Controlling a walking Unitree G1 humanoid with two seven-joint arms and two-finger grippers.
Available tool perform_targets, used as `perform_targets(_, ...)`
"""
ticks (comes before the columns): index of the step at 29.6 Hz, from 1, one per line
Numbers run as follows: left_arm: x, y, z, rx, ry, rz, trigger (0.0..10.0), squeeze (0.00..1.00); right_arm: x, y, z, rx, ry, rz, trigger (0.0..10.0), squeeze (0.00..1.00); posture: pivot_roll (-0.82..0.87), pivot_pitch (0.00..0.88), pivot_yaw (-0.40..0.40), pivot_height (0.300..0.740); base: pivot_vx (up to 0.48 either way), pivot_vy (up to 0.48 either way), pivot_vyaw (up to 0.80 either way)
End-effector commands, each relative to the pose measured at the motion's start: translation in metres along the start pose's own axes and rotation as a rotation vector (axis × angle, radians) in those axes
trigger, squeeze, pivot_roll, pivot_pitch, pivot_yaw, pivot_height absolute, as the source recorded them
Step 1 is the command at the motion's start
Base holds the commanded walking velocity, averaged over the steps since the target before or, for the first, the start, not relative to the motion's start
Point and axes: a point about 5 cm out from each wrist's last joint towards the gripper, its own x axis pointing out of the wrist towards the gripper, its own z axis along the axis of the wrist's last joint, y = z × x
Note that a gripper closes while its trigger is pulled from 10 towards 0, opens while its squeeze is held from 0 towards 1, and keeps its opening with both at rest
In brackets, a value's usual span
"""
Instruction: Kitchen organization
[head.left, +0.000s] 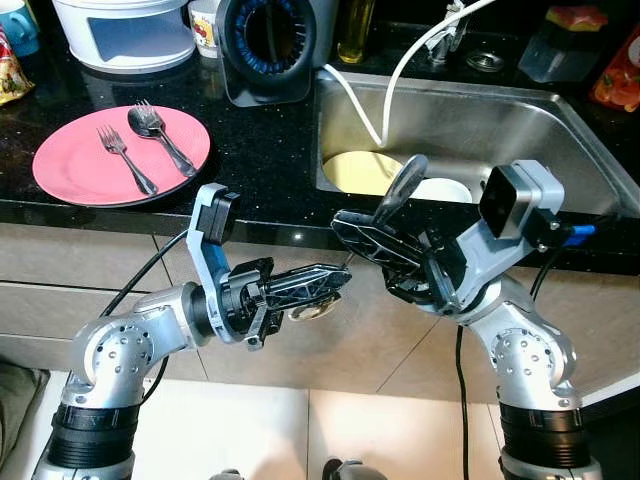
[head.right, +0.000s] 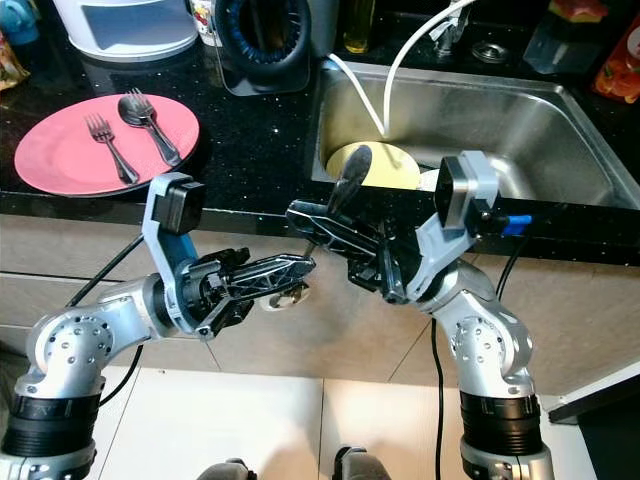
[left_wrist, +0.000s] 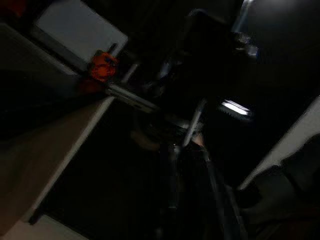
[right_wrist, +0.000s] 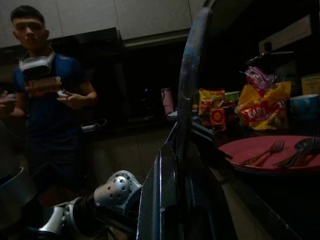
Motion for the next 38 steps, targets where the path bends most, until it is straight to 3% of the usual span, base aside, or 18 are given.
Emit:
perform_targets(1, -0.001, 0.0, 0.001, 0.031, -0.002, 0.036, 10.0, 1.0, 0.002, 0.005, 0.004, -0.029, 0.003, 0.014, 0.0, 0.0, 0.11, 0.086, -0.021, 0.74, 0.0, 0.0, 0.0)
perform_targets(9, -0.004, -0.011, 0.011, 0.072, -0.042, -0.023, 10.0, 1.0, 0.007, -0.006, 0.013, -0.071, -0.062, -0.049, 0.0, 0.0, 0.11, 0.088, -0.024, 0.74, 0.0, 0.0, 0.0)
perform_targets(14, -0.007, -0.015, 0.012, 0.119, -0.027, 0.011, 10.0, 1.0, 0.012, -0.016, 0.019, -0.107, -0.084, -0.117, 0.0, 0.0, 0.12, 0.095, -0.029, 0.74, 0.0, 0.0, 0.0)
perform_targets(19, -0.005, -0.025, 0.02, 0.196, 0.002, 0.017, 10.0, 1.0, 0.018, -0.033, 0.027, -0.168, -0.1, -0.245, 0.0, 0.0, 0.13, 0.099, -0.029, 0.74, 0.0, 0.0, 0.0)
perform_targets(21, -0.002, -0.032, 0.022, 0.221, 0.015, -0.003, 10.0, 1.0, 0.02, -0.048, 0.034, -0.204, -0.142, -0.372, 0.0, 0.0, 0.13, 0.103, -0.03, 0.74, 0.0, 0.0, 0.0)
perform_targets(24, 0.0, -0.035, 0.019, 0.23, 0.04, -0.017, 10.0, 1.0, 0.021, -0.061, 0.041, -0.216, -0.196, -0.468, 0.0, 0.0, 0.14, 0.103, -0.035, 0.74, 0.0, 0.0, 0.0)
perform_targets(32, 0.001, -0.03, 0.011, 0.256, 0.083, 0.05, 10.0, 1.0, 0.025, -0.07, 0.043, -0.24, -0.199, -0.521, 0.0, 0.0, 0.14, 0.096, -0.049, 0.74, 0.0, 0.0, 0.0)
perform_targets(36, -0.001, -0.022, 0.017, 0.321, 0.101, 0.161, 10.0, 1.0, 0.024, -0.076, 0.043, -0.259, -0.181, -0.541, 0.0, 0.0, 0.15, 0.09, -0.063, 0.74, 0.0, 0.0, 0.0)
perform_targets(38, -0.007, -0.018, 0.023, 0.351, 0.093, 0.228, 10.0, 1.0, 0.021, -0.076, 0.048, -0.219, -0.221, -0.504, 0.0, 0.0, 0.16, 0.087, -0.068, 0.74, 0.0, 0.0, 0.0)
